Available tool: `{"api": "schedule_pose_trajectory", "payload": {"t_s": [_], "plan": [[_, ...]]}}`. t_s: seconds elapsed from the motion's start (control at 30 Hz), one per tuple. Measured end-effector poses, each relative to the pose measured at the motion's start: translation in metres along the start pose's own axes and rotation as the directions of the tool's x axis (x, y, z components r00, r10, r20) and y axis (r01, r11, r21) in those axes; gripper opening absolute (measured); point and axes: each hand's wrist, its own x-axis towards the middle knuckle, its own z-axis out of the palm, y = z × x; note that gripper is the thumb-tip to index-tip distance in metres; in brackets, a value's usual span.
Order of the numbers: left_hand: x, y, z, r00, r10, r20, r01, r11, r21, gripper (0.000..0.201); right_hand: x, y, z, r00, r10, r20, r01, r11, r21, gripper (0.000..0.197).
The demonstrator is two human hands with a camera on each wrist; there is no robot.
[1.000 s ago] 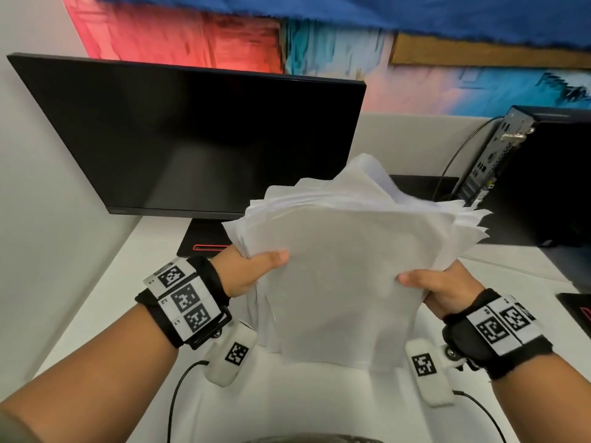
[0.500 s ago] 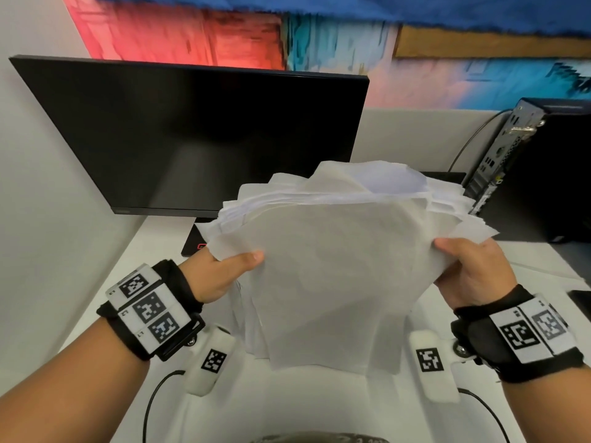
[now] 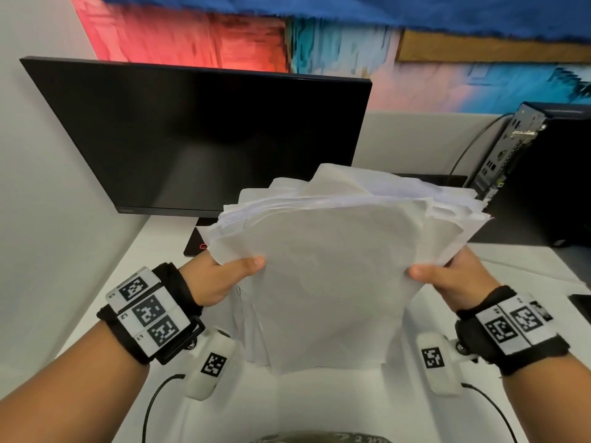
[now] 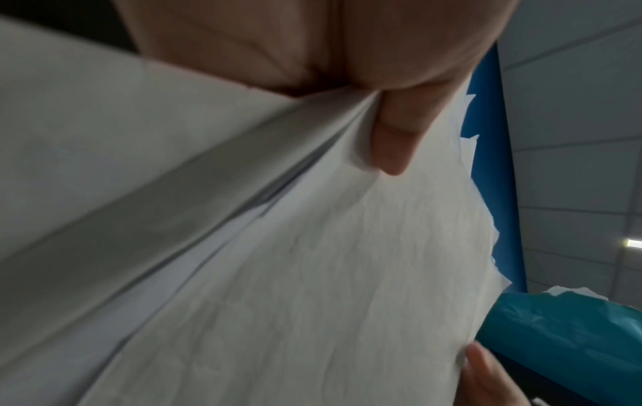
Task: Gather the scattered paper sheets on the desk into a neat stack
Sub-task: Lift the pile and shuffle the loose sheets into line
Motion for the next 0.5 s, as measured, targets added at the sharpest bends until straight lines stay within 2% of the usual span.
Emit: {"api": "schedule_pose_trajectory", "payload": {"t_s": [0.07,0.13,0.2,0.23,0.3,0.37,0.43,0.5], "plan": [[0.001,0.001,0.001,1.000,0.005,0.019,-0.004,0.999,-0.037,0.044,-0.010,0.016,0.002,0.996,0.083,-0.028,-0.084,0.995,-0.051,0.060],[0.002,0.002,0.003,0.999,0.021,0.041,-0.018,0.997,-0.081,0.039,-0.017,0.025,0.009,0.992,0.109,-0.066,-0.114,0.990,-0.082,0.066],[0.004,0.003,0.008,0.995,0.058,0.078,-0.051,0.995,-0.087,0.036,-0.019,0.030,0.020,0.977,0.111,-0.181,-0.132,0.985,-0.110,0.057],[0.004,0.003,0.011,0.994,0.071,0.078,-0.066,0.995,-0.073,0.041,-0.019,0.031,0.026,0.960,0.099,-0.261,-0.137,0.982,-0.132,0.050],[0.010,0.001,0.017,0.997,0.075,0.004,-0.075,0.995,-0.061,0.050,-0.017,0.033,0.033,0.918,0.066,-0.390,-0.137,0.978,-0.156,0.035],[0.015,0.001,0.022,0.990,0.076,-0.122,-0.086,0.993,-0.078,0.032,-0.014,0.032,0.040,0.876,0.079,-0.475,-0.139,0.986,-0.094,0.028],[0.014,0.009,0.026,0.966,0.101,-0.237,-0.128,0.987,-0.098,0.021,-0.016,0.024,0.045,0.840,0.094,-0.535,-0.153,0.986,-0.067,0.036],[0.008,0.019,0.027,0.937,0.171,-0.305,-0.210,0.972,-0.101,0.021,-0.021,0.014,0.046,0.849,0.043,-0.527,-0.100,0.992,-0.079,0.039]]}}
